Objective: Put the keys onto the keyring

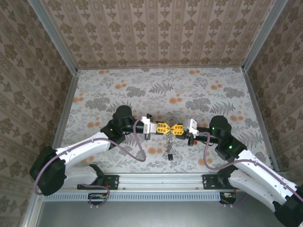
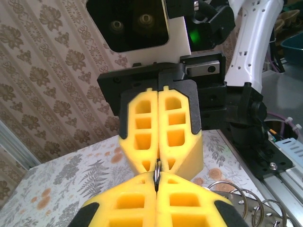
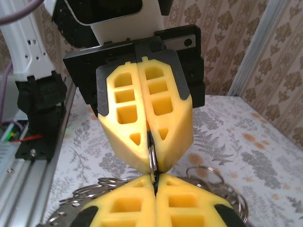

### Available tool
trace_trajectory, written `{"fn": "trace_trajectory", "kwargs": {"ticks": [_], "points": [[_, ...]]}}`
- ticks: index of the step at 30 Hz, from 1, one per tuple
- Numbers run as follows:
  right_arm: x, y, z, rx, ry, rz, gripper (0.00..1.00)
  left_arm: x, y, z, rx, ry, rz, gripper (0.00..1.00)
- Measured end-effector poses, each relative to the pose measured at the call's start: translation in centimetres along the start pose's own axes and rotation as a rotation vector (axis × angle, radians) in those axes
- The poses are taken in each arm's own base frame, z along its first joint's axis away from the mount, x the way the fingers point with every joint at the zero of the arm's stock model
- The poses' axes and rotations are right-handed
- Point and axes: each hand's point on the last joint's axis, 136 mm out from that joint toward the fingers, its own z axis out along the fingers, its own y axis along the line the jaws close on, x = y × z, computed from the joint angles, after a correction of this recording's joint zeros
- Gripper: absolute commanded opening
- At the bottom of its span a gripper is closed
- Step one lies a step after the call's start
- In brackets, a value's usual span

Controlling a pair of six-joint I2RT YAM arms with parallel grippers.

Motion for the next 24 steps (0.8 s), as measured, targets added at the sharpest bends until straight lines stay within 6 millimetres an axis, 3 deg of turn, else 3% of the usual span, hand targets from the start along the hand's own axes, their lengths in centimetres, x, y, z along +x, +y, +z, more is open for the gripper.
{"fn": "trace_trajectory", "kwargs": {"ticks": [2,6,18,24], "points": [[0.0,-0.2,0.1,0.005,-0.004,-0.003,0.00,0.0,0.1,0.0,-0.008,-0.005,-0.001,0.00],[0.4,-0.6,0.0,0.036,0.019,-0.012,0.00,0.5,0.4,0.0,-0.032,0.010,-0.011,0.10],[2.9,-0.7,-0.8,0.057,0.282,-0.077,0.00,4.7,-1.1,0.1,-0.020,0.233,-0.016,0.24],[4.3,-1.0,-0.9,0.074,0.373,-0.098,0.00,5.6,-1.1,0.4,-0.026,0.272,-0.035,0.25]]}}
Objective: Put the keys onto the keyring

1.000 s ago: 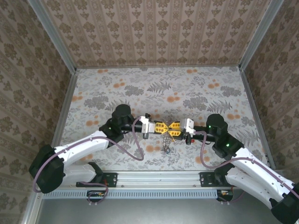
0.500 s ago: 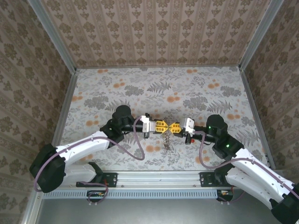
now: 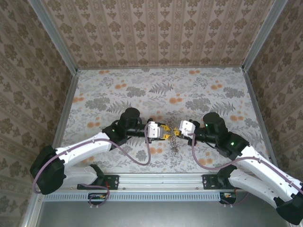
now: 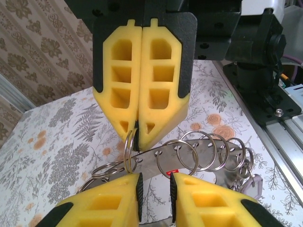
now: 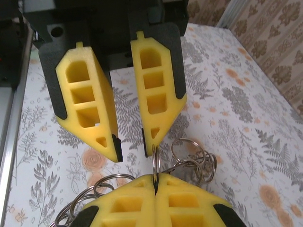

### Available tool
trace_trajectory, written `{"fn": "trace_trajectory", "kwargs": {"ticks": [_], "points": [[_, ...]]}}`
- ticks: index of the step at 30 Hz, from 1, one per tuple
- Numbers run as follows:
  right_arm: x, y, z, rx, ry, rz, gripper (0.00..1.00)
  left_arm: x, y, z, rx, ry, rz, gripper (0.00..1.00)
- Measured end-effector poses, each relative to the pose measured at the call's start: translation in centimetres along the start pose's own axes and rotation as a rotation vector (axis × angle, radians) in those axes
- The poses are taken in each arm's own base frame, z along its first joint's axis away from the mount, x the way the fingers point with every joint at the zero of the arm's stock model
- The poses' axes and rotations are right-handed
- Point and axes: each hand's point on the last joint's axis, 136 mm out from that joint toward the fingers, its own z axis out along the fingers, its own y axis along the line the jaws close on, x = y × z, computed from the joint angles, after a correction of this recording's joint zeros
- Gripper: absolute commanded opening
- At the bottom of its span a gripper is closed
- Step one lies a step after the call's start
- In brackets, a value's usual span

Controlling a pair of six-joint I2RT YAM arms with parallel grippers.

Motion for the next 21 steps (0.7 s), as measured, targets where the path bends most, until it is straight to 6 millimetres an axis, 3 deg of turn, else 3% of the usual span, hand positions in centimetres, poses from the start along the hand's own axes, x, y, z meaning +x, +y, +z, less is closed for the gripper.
{"fn": "trace_trajectory", "kwargs": {"ticks": [21], "points": [[1.3,0.4,0.5,-0.018,0.078,-0.031,0.00,0.4,1.2,0.7,-0.055,0.023,-0.010,0.31]]}}
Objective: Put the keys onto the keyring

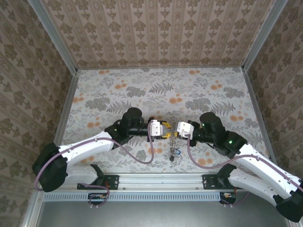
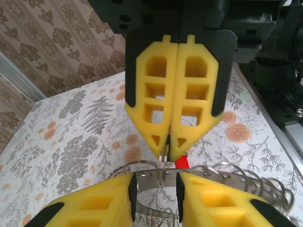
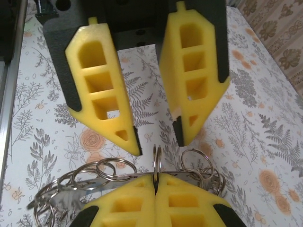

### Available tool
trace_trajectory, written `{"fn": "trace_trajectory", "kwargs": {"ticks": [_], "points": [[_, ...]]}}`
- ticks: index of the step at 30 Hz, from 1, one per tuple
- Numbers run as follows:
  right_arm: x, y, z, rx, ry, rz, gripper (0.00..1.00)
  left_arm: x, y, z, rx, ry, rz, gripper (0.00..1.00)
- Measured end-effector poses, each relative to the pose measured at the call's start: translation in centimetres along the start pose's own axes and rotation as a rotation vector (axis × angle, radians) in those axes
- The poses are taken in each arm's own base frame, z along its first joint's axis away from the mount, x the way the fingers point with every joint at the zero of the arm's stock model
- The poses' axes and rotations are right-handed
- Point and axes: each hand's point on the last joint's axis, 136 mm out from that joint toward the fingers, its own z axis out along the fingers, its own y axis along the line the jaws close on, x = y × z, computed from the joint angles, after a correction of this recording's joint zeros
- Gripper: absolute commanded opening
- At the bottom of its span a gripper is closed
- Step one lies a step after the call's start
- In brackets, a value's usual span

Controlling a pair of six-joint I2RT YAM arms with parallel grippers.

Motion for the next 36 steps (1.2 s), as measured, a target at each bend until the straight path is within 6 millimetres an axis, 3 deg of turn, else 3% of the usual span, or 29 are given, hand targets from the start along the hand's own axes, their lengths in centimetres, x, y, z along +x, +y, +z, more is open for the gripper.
{"fn": "trace_trajectory", "kwargs": {"ticks": [14,23,27,36], "points": [[0.0,0.0,0.1,-0.003,-0.002,0.001,0.00,0.0,0.1,0.6,0.010,-0.009,-0.020,0.22],[-0.2,-0.1,0.0,0.003,-0.007,-0.001,0.00,-0.2,-0.4,0.6,0.038,-0.021,-0.030,0.00],[-0.1,-0.1,0.0,0.008,-0.016,0.015,0.00,-0.3,-0.6,0.6,0.048,-0.026,-0.032,0.00],[-0.2,-1.7,-1.5,0.089,-0.232,0.186,0.23,-2.1,0.5,0.5,0.008,-0.094,-0.037,0.00]]}}
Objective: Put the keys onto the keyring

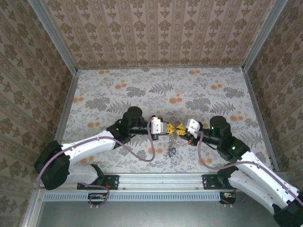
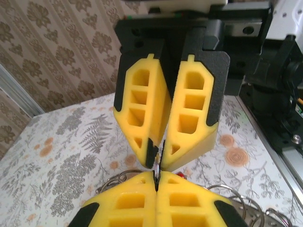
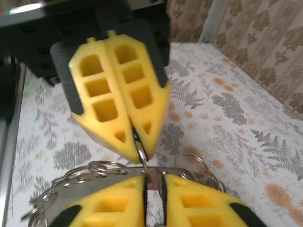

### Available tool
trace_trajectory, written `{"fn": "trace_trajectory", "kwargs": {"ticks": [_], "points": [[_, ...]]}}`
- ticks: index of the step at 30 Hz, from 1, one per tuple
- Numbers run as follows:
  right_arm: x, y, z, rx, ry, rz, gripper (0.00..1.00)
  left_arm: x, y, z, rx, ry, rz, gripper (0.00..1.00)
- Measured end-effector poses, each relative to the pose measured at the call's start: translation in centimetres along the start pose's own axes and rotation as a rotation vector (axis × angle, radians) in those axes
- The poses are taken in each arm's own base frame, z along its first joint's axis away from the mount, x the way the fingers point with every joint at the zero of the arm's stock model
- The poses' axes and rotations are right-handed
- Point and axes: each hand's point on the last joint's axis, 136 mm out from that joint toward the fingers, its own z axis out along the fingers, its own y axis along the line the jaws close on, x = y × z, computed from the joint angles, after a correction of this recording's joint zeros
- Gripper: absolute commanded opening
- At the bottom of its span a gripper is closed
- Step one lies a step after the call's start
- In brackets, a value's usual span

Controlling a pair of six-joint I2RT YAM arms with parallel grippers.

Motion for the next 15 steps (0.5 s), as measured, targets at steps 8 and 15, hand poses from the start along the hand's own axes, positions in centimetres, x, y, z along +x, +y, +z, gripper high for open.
{"fn": "trace_trajectory", "kwargs": {"ticks": [8,15], "points": [[-0.7,-0.2,-0.5,-0.015,-0.111,0.084,0.28,-1.5,0.2,-0.1,0.001,-0.065,0.008,0.00],[-2.2,0.4,-0.5,-0.081,-0.175,0.086,0.14,-2.1,0.1,-0.1,0.011,-0.090,0.008,0.00]]}}
